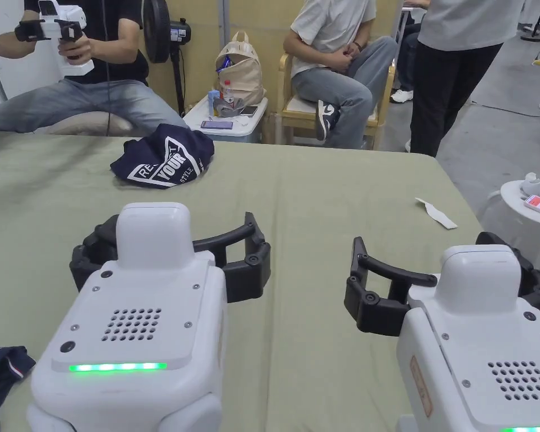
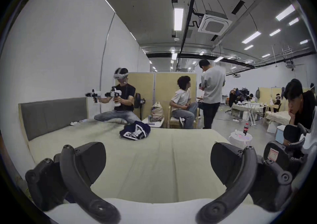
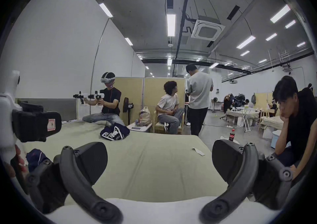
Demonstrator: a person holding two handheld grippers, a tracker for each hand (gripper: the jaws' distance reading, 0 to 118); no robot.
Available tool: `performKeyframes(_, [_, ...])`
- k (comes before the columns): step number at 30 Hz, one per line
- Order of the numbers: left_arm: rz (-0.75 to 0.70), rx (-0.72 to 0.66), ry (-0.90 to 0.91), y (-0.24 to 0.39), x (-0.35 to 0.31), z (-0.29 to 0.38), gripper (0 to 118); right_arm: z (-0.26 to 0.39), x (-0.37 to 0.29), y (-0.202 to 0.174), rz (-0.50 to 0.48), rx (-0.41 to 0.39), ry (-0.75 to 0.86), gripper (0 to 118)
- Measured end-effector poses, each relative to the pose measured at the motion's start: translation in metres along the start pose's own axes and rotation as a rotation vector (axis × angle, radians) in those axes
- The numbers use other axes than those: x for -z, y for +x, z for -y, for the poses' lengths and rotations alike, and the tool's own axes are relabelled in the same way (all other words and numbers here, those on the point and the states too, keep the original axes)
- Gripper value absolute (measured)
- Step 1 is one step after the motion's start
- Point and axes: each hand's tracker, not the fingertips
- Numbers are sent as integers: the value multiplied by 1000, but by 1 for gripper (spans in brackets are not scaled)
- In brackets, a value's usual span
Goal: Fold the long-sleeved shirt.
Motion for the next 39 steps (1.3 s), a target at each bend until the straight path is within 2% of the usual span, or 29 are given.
performKeyframes(3, [38, -68, -69, -2, 3, 1, 118, 1, 1, -2, 18, 12, -14, 118])
performKeyframes(8, [-92, -83, -210, 6, 17, 0, 118, 3, 5, 1, 17, 17, -59, 118])
performKeyframes(13, [98, -66, -117, 5, 0, -2, 118, 6, 7, 2, 14, 31, -74, 118])
performKeyframes(16, [118, -97, -151, -1, 4, 5, 118, 7, 8, 4, -1, 60, -89, 118])
performKeyframes(21, [55, -202, -411, -8, 31, 20, 118, 9, 12, 5, 4, 62, -129, 118])
performKeyframes(23, [118, -243, -498, -6, 37, 22, 118, 11, 12, 5, 3, 65, -138, 118])
performKeyframes(27, [181, -134, -730, 3, 55, 28, 117, 14, 14, 6, -5, 61, -153, 118])
performKeyframes(32, [225, -221, -685, 4, 54, 29, 117, 15, 17, 7, -6, 68, -164, 118])
performKeyframes(39, [142, -176, -706, 6, 56, 21, 117, 16, 19, 9, -21, 87, -176, 118])
